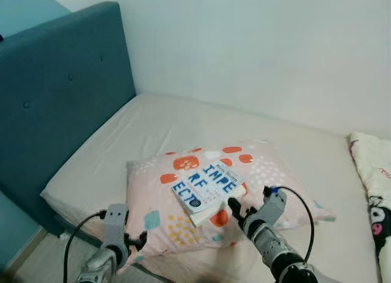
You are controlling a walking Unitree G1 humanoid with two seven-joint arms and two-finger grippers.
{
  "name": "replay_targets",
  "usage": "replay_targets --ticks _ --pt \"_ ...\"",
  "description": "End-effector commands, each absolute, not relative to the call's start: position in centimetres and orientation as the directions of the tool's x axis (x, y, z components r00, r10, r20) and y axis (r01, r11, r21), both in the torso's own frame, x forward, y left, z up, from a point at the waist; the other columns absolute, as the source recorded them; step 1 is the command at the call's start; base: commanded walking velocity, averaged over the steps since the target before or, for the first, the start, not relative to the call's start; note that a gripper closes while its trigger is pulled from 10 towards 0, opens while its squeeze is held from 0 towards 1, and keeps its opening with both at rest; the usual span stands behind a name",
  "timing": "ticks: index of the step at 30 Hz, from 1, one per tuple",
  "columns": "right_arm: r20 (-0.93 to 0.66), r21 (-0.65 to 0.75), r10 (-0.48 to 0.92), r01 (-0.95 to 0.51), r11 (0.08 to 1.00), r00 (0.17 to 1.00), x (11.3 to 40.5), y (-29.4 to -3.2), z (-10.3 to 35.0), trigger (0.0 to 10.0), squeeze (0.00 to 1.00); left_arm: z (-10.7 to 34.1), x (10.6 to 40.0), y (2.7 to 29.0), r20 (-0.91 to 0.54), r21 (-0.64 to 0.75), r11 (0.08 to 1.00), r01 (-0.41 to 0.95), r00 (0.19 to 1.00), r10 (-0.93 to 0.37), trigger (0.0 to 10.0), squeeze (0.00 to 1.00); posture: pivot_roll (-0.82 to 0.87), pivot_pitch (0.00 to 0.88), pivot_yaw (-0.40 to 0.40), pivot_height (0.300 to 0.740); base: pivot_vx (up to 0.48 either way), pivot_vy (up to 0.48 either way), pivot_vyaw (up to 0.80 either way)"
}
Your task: Clean up the room
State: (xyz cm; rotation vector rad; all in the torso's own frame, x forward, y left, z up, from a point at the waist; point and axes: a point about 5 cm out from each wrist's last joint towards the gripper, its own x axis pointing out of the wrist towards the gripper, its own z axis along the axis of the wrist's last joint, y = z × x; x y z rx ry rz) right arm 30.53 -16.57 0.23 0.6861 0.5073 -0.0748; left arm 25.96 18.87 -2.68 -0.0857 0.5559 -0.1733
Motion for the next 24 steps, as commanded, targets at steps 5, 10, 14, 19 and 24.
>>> replay_targets --ticks 5,10,14,19,24 --pt "-0.411 0.629 0.139 0.170 0.758 0.901 31.7 -16.0 1.5 10.0 0.00 -1.0 27.5 19.6 -0.434 -0.121 0.980 0.158 0.880 -0.196 10.0 0.00 0.18 0.218 0.008 0.715 0.000 0.000 0.00" --pt "-0.368 0.656 0.155 0.137 0.742 0.917 32.3 -15.9 2.3 10.0 0.00 -0.2 28.2 18.9 -0.393 -0.122 0.973 0.198 0.890 -0.231 10.0 0.00 0.18 0.227 0.013 0.700 0.000 0.000 0.00" --pt "-0.356 0.666 0.157 0.132 0.735 0.921 32.5 -15.9 2.5 10.0 0.00 -0.1 28.2 18.3 -0.382 -0.108 0.964 0.242 0.885 -0.265 10.0 0.00 0.18 0.234 0.021 0.685 0.000 0.000 0.00" --pt "-0.412 0.635 0.116 0.193 0.748 0.904 32.3 -16.1 2.1 10.0 0.00 -0.2 27.9 18.4 -0.376 -0.104 0.960 0.261 0.883 -0.281 10.0 0.00 0.20 0.239 0.022 0.665 0.000 0.000 0.00" --pt "-0.418 0.632 0.106 0.205 0.747 0.902 32.5 -16.1 2.3 10.0 0.00 -0.2 27.7 18.8 -0.369 -0.099 0.960 0.263 0.886 -0.281 10.0 0.00 0.21 0.241 0.021 0.650 0.000 0.000 0.00"
